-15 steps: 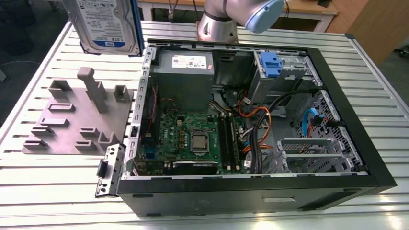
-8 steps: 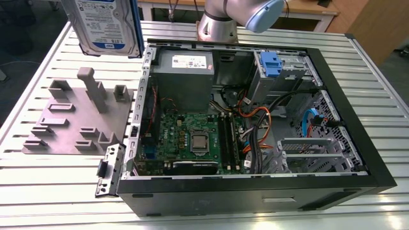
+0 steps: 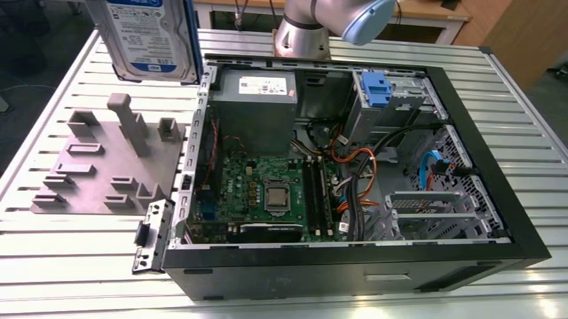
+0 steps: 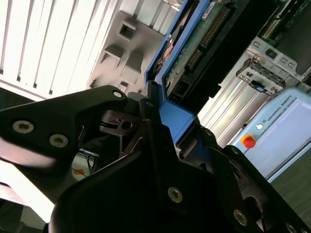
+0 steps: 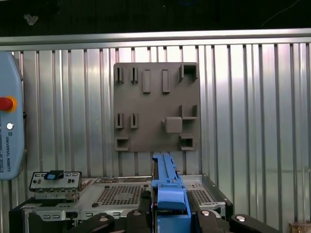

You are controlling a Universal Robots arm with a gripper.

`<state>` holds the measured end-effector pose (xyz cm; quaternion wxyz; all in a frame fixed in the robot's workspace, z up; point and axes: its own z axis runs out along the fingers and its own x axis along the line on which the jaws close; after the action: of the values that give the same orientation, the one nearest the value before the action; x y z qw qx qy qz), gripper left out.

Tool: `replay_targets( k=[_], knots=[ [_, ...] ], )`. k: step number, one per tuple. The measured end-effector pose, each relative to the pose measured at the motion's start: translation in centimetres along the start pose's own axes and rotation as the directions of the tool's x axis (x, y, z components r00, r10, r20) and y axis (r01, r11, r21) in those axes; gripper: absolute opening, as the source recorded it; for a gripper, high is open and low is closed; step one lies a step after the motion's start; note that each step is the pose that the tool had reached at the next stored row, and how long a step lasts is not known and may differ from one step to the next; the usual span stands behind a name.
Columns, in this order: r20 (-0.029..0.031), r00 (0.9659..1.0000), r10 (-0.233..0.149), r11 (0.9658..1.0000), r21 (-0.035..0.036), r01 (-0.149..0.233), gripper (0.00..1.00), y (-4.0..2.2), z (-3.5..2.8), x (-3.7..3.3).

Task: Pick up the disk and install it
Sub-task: 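Pick up the disk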

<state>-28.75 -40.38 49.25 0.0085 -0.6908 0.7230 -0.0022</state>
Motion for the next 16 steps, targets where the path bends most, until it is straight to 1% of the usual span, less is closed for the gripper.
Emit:
replay_targets(
  k=[3, 5, 8, 14, 16],
  knots=[
    [0.0000, 1.0000, 0.000, 1.0000, -0.0003, 0.000, 0.37, -0.94, 0.03, 0.01],
    [0.0000, 1.0000, 0.000, 1.0000, -0.0003, 0.000, 0.37, -1.37, 0.04, 0.02],
    [-0.0001, 1.0000, 0.000, 1.0000, -0.0004, 0.000, 0.37, -1.56, 0.07, 0.16],
    [0.0000, 1.0000, 0.000, 1.0000, -0.0002, 0.000, 0.37, -1.61, 0.13, 1.21],
    [0.0000, 1.0000, 0.000, 1.0000, -0.0002, 0.000, 0.37, -1.82, 0.16, 1.31]
  ],
)
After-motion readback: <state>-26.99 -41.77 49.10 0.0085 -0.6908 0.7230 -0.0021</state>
